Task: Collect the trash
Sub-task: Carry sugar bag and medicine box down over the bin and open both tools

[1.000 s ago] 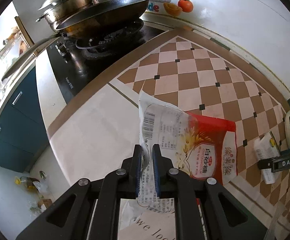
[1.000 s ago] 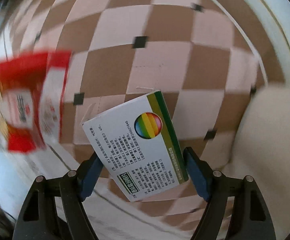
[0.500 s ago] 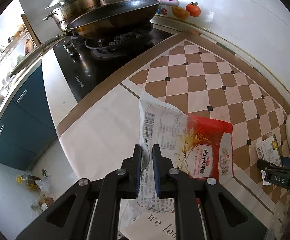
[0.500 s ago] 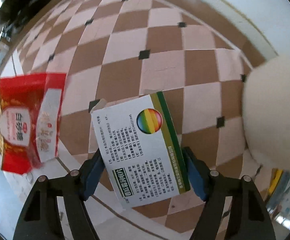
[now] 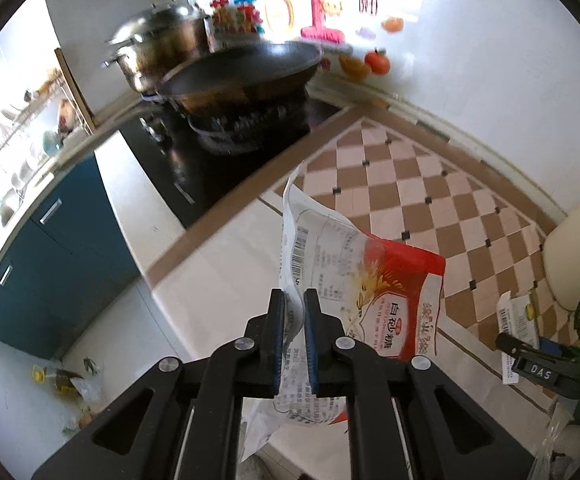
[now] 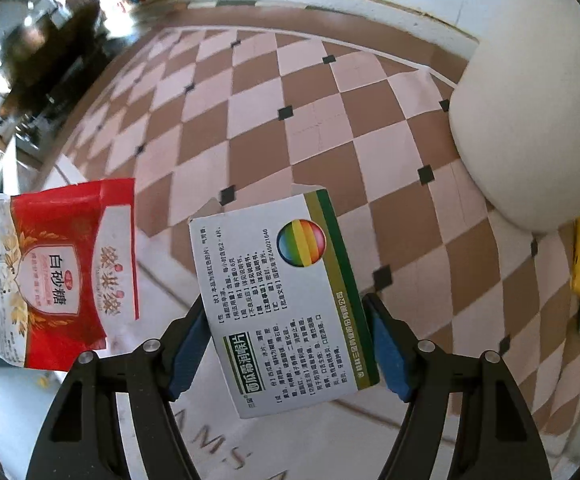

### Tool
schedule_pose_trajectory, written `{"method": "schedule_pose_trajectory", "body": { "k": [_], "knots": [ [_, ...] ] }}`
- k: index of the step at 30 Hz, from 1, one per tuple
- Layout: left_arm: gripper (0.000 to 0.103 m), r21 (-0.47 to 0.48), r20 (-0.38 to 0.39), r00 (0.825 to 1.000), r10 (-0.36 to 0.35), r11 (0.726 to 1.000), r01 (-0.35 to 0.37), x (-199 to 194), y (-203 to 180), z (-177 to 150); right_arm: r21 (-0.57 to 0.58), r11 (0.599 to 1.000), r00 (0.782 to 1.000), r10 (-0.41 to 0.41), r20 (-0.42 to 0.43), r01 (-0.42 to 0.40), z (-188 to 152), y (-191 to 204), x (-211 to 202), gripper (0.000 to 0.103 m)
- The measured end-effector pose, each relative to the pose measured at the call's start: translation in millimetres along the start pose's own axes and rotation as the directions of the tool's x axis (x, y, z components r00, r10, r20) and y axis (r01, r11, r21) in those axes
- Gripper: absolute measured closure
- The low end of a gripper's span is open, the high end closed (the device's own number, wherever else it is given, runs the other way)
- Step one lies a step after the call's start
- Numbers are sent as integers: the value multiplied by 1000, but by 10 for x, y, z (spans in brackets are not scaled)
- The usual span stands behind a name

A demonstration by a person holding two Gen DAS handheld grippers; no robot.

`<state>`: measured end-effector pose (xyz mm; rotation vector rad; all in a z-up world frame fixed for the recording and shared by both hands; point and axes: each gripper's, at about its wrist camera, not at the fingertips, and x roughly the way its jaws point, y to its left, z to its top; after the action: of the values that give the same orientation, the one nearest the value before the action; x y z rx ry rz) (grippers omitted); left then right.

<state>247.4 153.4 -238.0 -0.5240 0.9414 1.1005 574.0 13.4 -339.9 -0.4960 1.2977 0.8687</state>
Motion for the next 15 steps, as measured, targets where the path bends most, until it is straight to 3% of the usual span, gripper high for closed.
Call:
{"method": "schedule_pose_trajectory", "body": {
  "k": [8,15],
  "knots": [
    [96,-35,65,998,25,999,-23,-611,675,-127,33,994,993,107,41,-108,-552,789,-183,28],
    [96,-82,89,993,83,994,-76,-953,1508,-539,-23,983,980,184,82,-182,-1054,1451,-517,29]
  ]
}}
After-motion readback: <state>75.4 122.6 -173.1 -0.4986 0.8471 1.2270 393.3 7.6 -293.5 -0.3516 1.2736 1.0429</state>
